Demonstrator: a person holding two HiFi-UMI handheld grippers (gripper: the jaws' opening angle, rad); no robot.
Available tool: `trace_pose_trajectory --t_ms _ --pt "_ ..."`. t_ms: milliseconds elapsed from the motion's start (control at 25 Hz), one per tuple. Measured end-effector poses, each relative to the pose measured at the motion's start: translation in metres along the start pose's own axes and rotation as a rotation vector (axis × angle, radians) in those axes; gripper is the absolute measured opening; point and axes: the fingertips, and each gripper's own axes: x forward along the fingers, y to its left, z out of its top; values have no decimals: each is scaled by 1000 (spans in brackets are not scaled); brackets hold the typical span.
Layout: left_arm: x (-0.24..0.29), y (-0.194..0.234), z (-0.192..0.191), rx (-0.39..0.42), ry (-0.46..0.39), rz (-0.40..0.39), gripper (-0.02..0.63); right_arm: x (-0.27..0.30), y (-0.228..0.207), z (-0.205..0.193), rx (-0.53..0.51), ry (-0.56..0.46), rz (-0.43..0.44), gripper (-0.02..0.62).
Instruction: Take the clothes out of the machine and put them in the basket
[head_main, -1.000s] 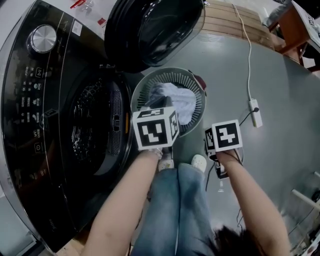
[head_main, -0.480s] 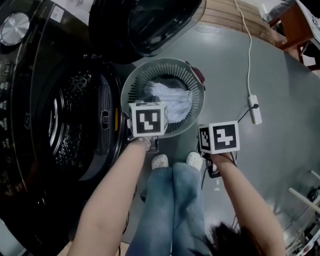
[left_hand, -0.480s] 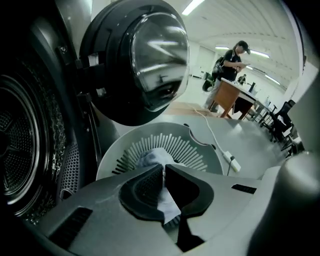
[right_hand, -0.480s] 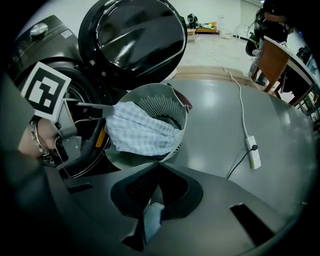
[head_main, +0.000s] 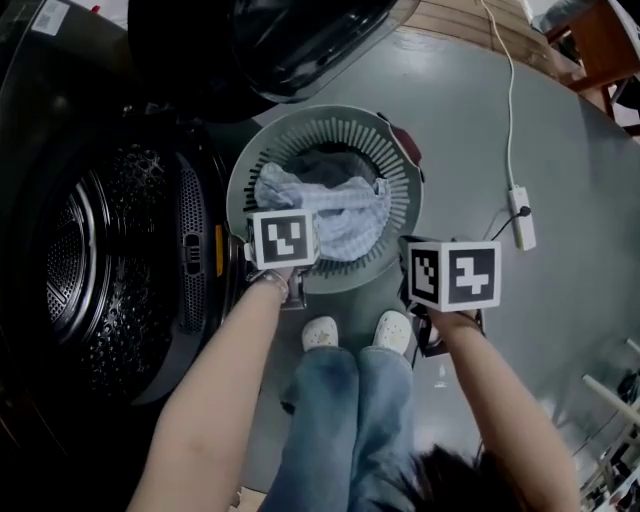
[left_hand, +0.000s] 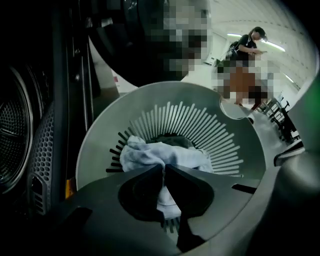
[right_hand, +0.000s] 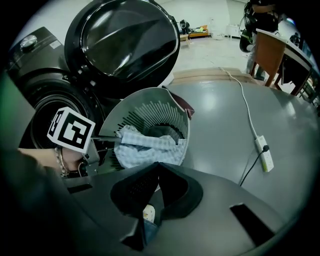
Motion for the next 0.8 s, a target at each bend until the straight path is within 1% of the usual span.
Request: trace_pose_trajectory --t_ms 40,80,120,160,200,280,400,480,560,600,720,800 --pt "5 4 -3 -11 9 7 14 2 -2 3 8 -8 -1 3" --pt "9 5 -4 -28 10 0 39 3 -2 5 18 -16 -1 3" --pt "13 2 -4 -50 1 -26 210 4 -3 7 28 -24 1 3" --pt "16 -3 -3 -72 -11 -61 430 4 -3 8 38 -33 5 3" --pt "19 -7 -3 -86 -12 -84 509 4 -3 10 46 -40 9 3" --pt "19 -7 -6 -85 4 -85 513 3 -2 12 57 -48 13 3" --pt "13 -11 -1 -72 2 -98 518 -1 1 14 87 -41 16 3" --pt "0 -3 -4 -48 33 -54 518 -8 7 15 111 -38 24 3" --pt "-16 5 -11 -29 75 -5 518 -18 13 16 112 -35 26 3" --pt "-25 5 -13 -23 87 4 517 -25 15 17 106 -32 21 3" --pt "-54 -7 -9 -19 65 -26 517 -44 22 19 94 -28 4 3" --pt "-73 -6 -6 -26 44 -22 517 -56 30 21 84 -20 -1 3"
